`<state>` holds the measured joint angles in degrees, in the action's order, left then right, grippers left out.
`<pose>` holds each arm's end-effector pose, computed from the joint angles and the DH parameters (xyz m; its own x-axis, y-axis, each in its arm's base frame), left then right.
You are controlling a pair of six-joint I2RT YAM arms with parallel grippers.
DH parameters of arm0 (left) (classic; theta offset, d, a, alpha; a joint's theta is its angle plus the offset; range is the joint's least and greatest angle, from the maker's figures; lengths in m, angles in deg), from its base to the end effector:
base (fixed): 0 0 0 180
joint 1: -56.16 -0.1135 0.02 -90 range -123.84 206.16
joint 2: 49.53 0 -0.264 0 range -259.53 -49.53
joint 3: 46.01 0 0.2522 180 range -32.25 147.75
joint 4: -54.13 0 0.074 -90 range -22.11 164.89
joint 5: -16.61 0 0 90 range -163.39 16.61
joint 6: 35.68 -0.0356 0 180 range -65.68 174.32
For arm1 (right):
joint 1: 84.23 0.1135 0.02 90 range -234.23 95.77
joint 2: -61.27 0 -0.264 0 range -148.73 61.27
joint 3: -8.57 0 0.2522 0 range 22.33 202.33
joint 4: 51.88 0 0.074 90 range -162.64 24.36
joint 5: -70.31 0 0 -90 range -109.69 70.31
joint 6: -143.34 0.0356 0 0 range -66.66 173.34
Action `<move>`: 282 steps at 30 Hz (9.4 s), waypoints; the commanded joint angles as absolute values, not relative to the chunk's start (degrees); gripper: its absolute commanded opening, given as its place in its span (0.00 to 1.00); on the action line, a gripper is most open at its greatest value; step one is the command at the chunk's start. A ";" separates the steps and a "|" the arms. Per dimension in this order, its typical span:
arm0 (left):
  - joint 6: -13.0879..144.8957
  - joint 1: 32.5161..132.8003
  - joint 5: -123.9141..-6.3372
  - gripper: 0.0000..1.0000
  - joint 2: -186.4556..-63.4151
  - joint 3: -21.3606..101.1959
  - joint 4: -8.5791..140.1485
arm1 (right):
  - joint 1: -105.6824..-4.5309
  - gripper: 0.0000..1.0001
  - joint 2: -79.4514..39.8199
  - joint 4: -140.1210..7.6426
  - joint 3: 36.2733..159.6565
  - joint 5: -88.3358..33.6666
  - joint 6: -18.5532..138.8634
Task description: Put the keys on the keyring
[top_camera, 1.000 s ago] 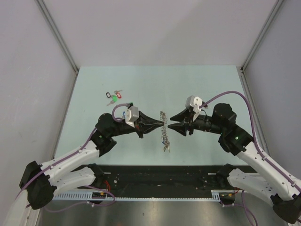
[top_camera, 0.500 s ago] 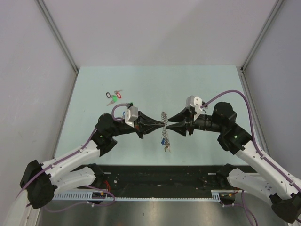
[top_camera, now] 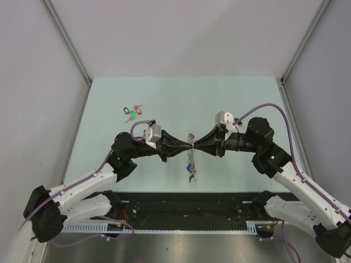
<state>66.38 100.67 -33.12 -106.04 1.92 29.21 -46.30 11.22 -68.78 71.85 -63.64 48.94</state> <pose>0.1413 -0.1712 0.3245 -0.0080 -0.2157 -0.9764 0.9976 0.0657 -0.0227 0.1389 0.1396 0.3672 0.0255 -0.0501 -0.9984 -0.9898 0.1387 -0.0323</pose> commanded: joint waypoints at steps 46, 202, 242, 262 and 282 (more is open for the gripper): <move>37.27 102.21 -28.39 0.40 -110.52 24.09 75.36 | -43.98 0.00 3.00 -97.81 89.39 -59.07 33.74; 46.50 92.19 -64.42 0.01 -86.36 11.34 75.53 | -46.18 0.25 -28.82 -99.75 75.86 -14.69 76.63; 46.85 89.47 -65.12 0.00 -85.39 10.81 75.01 | -51.89 0.37 -40.68 -108.97 97.12 -31.47 21.36; 47.12 89.12 -64.95 0.00 -85.13 10.64 74.74 | -54.35 0.27 -47.28 -105.63 97.30 -20.22 33.03; 47.47 89.12 -63.98 0.00 -84.95 10.38 74.04 | -49.08 0.27 -40.25 -107.56 86.06 -18.63 41.38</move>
